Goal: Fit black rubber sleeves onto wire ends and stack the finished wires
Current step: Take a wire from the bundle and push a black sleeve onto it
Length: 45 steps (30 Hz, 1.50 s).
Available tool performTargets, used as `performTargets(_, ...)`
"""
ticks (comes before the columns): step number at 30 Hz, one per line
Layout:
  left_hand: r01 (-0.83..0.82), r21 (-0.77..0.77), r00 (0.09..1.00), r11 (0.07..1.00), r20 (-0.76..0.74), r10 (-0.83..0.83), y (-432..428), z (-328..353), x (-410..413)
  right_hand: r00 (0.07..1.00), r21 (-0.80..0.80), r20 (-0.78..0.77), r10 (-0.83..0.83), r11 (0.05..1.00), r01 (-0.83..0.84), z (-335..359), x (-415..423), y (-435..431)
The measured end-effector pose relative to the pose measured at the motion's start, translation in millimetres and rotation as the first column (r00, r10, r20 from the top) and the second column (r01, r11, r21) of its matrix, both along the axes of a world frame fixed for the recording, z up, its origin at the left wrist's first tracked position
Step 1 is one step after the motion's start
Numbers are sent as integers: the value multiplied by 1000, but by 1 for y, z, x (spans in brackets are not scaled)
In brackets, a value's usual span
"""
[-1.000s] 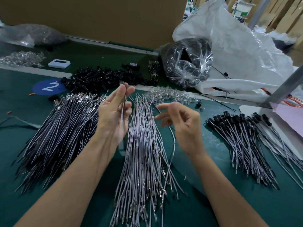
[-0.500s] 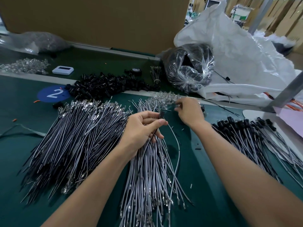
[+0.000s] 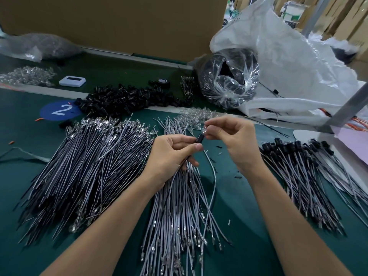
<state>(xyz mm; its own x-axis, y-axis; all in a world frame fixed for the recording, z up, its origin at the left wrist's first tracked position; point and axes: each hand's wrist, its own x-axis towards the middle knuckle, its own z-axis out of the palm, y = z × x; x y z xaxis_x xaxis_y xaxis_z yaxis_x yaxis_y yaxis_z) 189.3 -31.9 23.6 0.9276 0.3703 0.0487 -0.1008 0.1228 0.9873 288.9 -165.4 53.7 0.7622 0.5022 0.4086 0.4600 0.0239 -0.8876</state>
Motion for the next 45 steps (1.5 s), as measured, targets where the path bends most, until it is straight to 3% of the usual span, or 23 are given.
performTargets(9, -44, 57, 998, 997, 51, 41, -2, -5, 2, 996, -102, 78, -35, 994, 43, -6, -2, -5)
performTargets(20, 1, 266, 992, 964, 123, -35, -1, -10, 0, 991, -222, -39, 125, 966, -131, -6, 7, -20)
performTargets(29, 86, 344, 979, 935, 144, -143, 1, -5, -7, 948, -184, -138, 287, 933, -310, -9, 6, -26)
performTargets(37, 72, 263, 970, 962, 206, -129, 1, 0, -8, 916, 38, -193, 352, 935, -351, -9, 0, -21)
performTargets(40, 96, 117, 961, 988, 249, -123, -4, 7, -10, 902, 189, -245, 357, 930, -317, -7, -10, -16)
performTargets(45, 209, -40, 957, 977, 211, -197, -4, 11, -16, 902, 244, -239, 360, 921, -303, 4, -25, -19)
